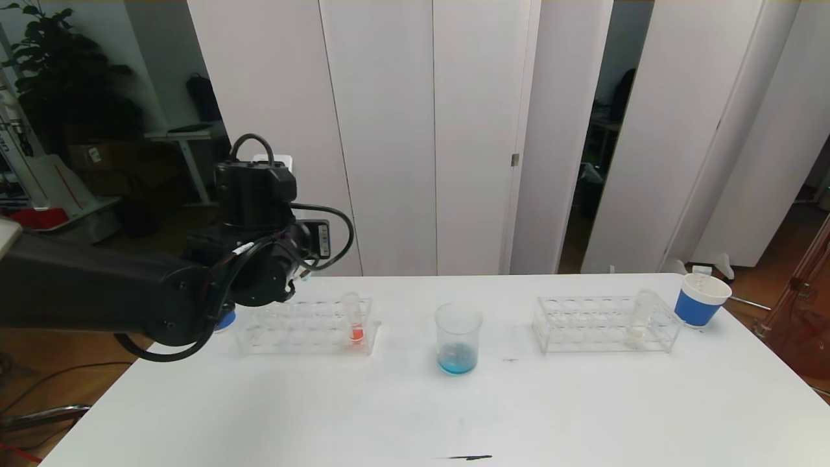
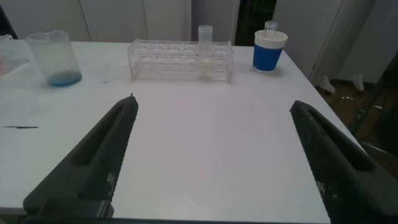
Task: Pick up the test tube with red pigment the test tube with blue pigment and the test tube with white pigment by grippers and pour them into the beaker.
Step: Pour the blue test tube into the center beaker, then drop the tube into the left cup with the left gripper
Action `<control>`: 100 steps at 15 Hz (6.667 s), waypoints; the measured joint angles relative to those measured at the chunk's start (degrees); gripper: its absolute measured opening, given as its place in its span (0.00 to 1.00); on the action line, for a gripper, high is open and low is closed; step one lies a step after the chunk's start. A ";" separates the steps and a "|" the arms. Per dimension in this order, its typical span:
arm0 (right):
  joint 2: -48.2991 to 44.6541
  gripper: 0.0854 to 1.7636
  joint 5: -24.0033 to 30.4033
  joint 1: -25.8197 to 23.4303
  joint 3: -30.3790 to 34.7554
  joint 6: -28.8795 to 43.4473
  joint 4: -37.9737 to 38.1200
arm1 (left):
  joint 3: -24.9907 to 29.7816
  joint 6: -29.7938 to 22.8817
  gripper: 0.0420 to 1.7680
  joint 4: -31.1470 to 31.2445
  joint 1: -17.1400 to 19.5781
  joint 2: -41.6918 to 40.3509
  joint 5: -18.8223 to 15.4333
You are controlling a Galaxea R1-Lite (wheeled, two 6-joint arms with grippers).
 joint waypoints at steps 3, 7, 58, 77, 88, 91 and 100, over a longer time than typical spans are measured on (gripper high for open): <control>0.00 0.99 -0.02 0.00 0.00 0.01 0.01 | 0.41 0.85 0.32 -11.40 6.89 -0.18 1.18; 0.00 0.99 0.02 0.00 0.00 0.01 0.01 | 1.18 11.53 0.32 -31.38 16.13 3.04 0.63; 0.00 0.99 0.00 0.00 0.00 0.01 0.00 | 13.20 8.11 0.99 -26.53 27.90 5.63 -12.54; 0.00 0.99 0.05 0.00 0.00 0.01 0.00 | 39.64 7.64 0.99 31.23 20.82 -82.23 -24.48; 0.00 0.99 0.00 0.00 0.00 0.00 0.00 | 54.80 9.22 0.99 38.00 20.14 -106.12 -32.87; 0.00 0.99 0.02 0.00 0.00 0.00 0.00 | 60.06 8.14 0.99 30.34 20.14 -106.69 -34.44; 0.00 0.99 0.00 0.00 0.00 0.01 0.00 | 62.76 4.30 0.99 30.92 20.14 -106.87 -35.13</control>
